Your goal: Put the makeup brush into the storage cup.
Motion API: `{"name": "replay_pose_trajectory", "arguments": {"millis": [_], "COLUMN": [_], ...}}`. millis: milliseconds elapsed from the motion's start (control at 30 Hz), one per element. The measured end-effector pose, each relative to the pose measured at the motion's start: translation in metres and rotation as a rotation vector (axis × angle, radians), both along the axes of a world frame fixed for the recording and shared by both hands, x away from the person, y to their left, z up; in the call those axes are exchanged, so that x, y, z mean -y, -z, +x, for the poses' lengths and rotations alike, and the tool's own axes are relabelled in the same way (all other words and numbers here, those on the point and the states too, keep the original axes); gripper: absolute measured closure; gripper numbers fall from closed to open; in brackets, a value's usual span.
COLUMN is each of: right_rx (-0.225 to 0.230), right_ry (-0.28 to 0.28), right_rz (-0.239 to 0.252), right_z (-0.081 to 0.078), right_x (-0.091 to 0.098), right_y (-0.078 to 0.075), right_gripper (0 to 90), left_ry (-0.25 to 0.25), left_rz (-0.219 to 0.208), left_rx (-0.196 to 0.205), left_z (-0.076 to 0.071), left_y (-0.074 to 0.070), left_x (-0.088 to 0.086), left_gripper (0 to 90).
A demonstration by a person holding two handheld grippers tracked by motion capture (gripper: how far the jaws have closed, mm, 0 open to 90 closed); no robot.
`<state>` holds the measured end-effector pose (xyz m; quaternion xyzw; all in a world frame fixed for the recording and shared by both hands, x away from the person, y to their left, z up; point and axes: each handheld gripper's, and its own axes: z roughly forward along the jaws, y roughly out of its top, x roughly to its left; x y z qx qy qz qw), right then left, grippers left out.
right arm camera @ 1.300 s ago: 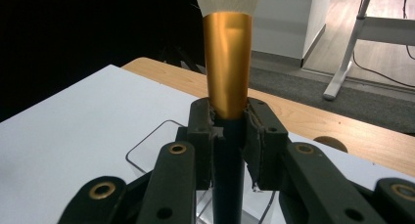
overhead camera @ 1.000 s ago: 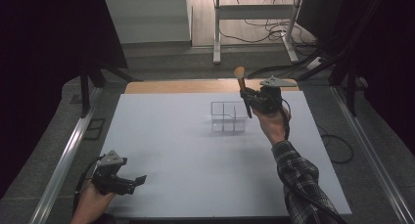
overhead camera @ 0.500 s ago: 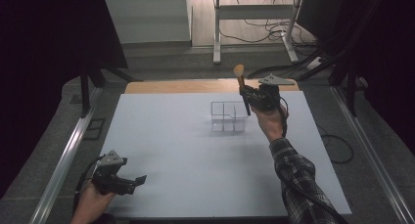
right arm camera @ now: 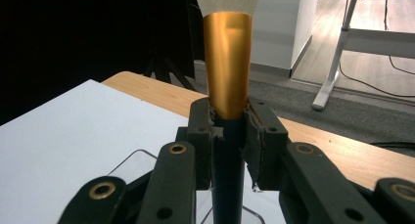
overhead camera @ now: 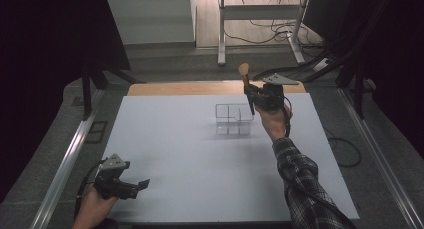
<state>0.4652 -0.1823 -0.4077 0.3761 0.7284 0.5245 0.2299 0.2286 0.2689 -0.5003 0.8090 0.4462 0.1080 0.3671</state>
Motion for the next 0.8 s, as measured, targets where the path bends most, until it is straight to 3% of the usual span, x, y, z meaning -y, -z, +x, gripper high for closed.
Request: {"name": "replay_pose_trajectory", "arguments": {"millis": [800], "right_rx": [-0.01], "right_ry": [-0.014], "right_rz": [-0.014], "right_z": [0.004], "right_x": [-0.007], "right_y": [0.018], "right_gripper": [73.5], "left_ry": [0.004], "left_rz": [0.002], "left_rx": [-0.006], "left_z": [0.0], "left_y": [0.0], "left_x": [0.0], "left_gripper": [0.0]}}
